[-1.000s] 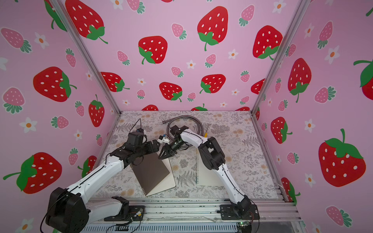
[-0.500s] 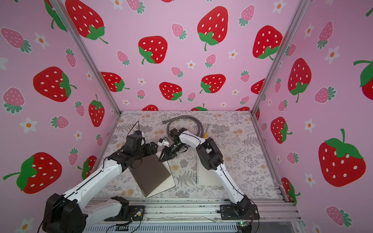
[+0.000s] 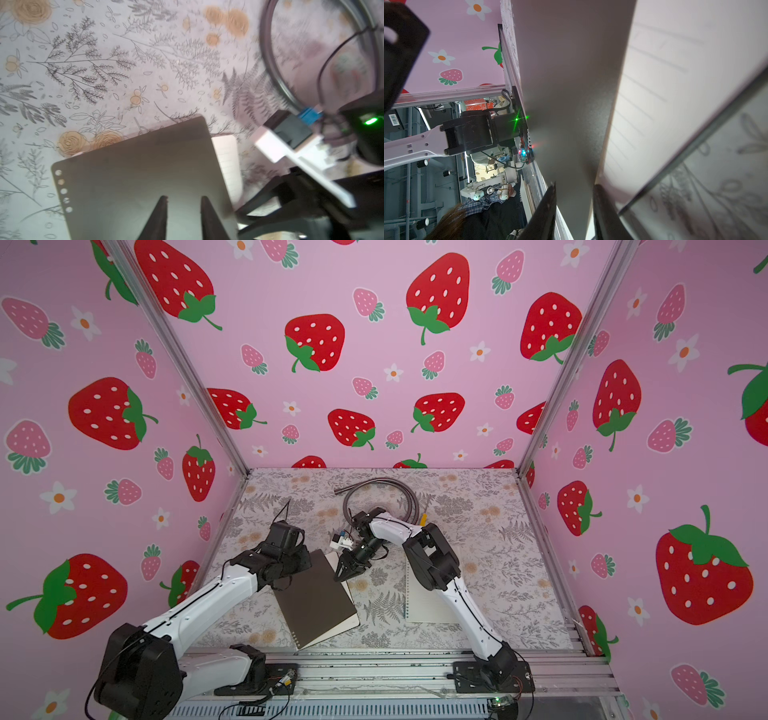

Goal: Tear off pages from different notebooks
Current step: Move the notebook to the center of the board.

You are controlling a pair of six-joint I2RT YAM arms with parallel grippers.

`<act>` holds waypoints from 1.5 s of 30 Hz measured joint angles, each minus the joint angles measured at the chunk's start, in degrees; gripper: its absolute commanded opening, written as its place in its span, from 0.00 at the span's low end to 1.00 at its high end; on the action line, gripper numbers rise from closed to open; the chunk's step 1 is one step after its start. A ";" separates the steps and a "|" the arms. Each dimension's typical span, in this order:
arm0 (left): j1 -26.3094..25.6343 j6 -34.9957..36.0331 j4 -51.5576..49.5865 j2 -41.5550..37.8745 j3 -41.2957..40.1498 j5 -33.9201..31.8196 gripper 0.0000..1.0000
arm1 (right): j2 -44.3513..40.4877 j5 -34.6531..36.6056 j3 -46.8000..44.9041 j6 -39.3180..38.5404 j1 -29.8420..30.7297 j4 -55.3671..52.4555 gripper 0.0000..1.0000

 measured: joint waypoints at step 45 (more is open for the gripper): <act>2.71 -1.20 -22.67 15.08 1.38 14.21 0.89 | 0.00 3.67 -1.86 -4.46 -1.16 -0.35 0.28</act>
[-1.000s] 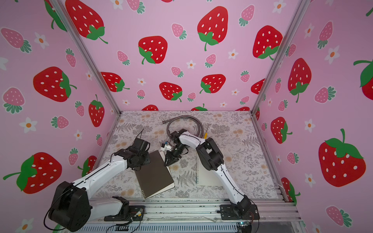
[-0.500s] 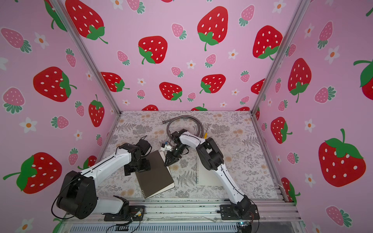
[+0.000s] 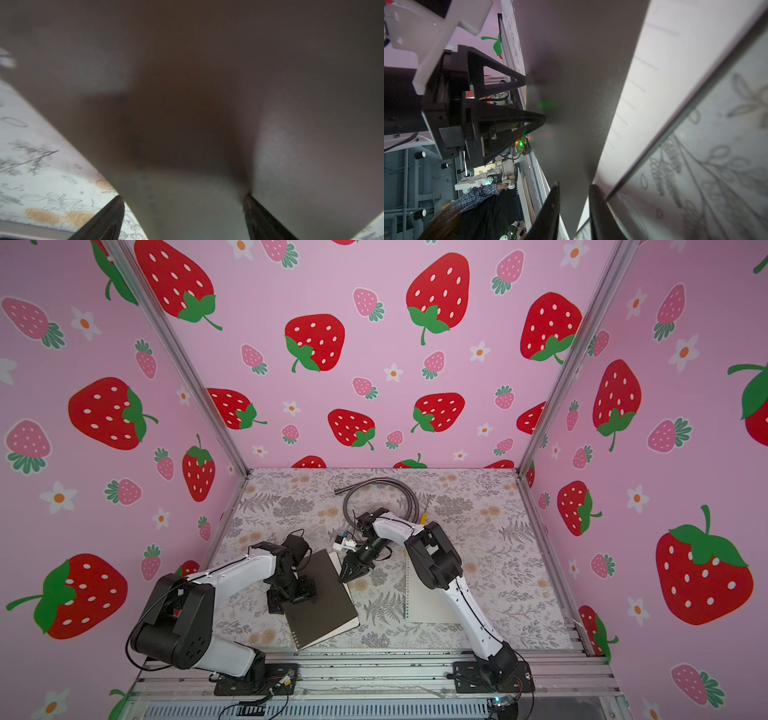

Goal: Tear off pages from different notebooks
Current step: Move the notebook to the center of the board.

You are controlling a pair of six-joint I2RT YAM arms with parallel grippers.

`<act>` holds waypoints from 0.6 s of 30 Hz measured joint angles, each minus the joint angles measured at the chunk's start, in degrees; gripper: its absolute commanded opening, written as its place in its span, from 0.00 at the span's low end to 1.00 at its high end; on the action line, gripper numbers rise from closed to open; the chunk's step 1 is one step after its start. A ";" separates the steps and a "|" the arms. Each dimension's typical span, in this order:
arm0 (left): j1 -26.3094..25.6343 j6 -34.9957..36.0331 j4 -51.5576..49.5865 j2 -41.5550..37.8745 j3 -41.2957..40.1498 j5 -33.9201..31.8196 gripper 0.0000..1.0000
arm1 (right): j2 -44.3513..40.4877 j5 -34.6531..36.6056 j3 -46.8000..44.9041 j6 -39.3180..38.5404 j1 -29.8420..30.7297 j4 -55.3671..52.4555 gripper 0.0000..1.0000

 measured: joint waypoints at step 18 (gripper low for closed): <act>0.37 2.19 0.11 5.46 3.21 7.13 0.75 | -1.46 1.55 -0.37 1.20 0.13 0.61 0.46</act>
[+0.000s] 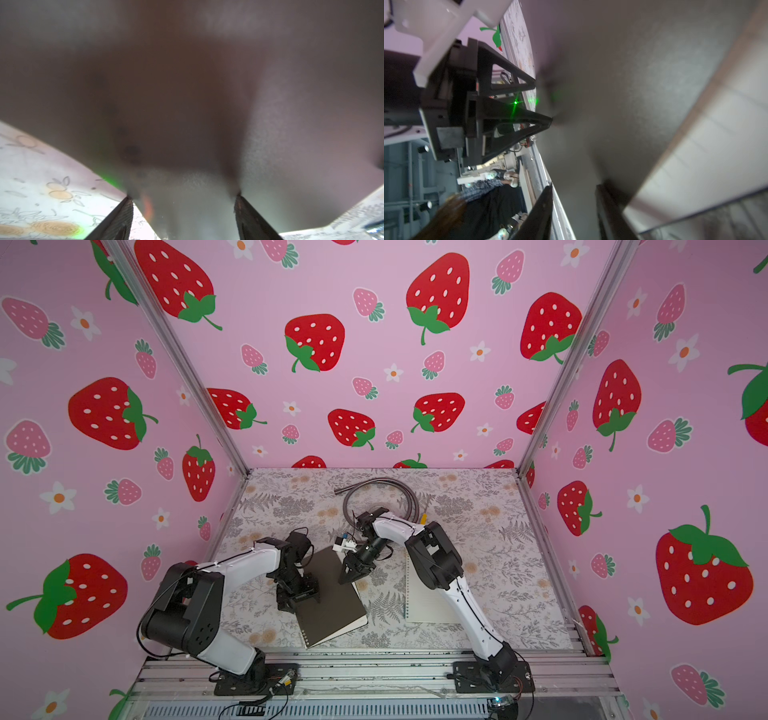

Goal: Tear off pages from different notebooks
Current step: Move the notebook to the center of the board.

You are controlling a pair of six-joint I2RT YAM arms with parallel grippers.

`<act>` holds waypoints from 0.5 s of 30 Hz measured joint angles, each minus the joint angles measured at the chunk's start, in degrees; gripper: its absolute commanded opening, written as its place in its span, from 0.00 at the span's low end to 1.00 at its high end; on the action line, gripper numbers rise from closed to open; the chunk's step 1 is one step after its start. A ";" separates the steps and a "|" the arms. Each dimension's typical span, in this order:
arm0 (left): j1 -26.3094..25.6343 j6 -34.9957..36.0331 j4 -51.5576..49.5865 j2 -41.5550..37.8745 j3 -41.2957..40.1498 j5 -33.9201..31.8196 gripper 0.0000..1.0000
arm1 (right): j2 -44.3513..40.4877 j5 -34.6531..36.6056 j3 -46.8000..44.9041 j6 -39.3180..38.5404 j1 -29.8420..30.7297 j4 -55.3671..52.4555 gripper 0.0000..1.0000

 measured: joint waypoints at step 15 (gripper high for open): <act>0.02 -1.07 1.40 4.44 4.48 7.72 0.72 | -6.43 13.62 -2.97 5.01 -6.03 8.13 0.60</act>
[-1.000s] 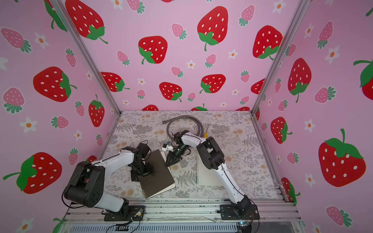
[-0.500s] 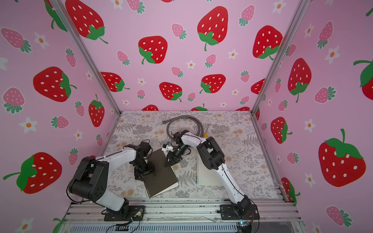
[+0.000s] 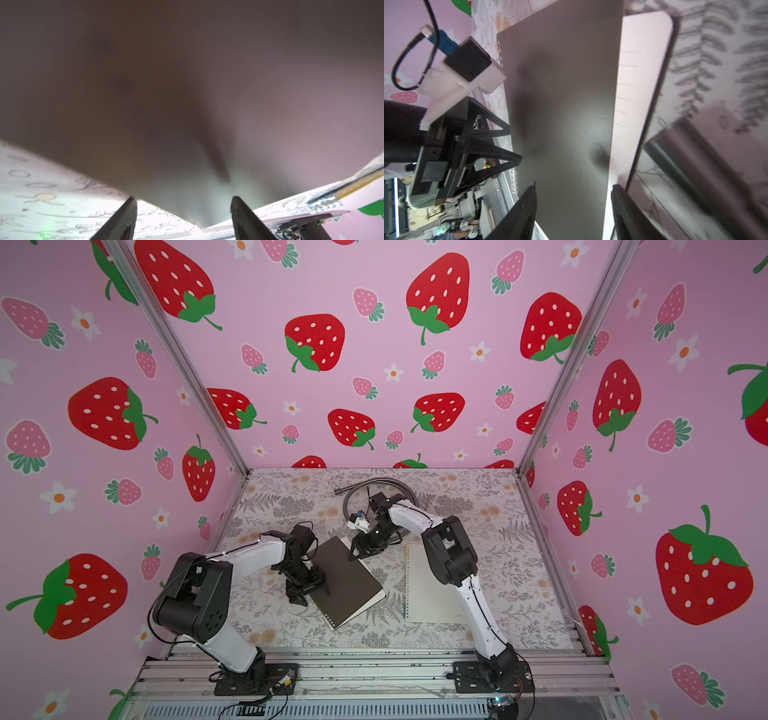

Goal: Tear off pages from different notebooks
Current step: Move the notebook to the center of the board.

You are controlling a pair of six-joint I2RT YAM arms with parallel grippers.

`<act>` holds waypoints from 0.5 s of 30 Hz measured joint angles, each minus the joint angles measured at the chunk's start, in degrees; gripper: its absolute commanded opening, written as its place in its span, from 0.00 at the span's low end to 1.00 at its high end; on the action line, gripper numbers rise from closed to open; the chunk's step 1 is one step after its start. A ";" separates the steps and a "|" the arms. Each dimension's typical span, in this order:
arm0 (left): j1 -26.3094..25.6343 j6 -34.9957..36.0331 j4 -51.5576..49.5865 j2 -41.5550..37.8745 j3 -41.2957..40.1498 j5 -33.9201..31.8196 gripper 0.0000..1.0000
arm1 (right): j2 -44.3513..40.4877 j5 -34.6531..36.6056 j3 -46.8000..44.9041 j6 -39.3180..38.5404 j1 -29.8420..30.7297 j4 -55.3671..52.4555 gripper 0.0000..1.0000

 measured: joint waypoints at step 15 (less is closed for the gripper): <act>-0.13 0.04 0.26 2.80 2.86 2.58 0.71 | -4.33 0.20 -7.19 -0.37 0.66 2.80 0.58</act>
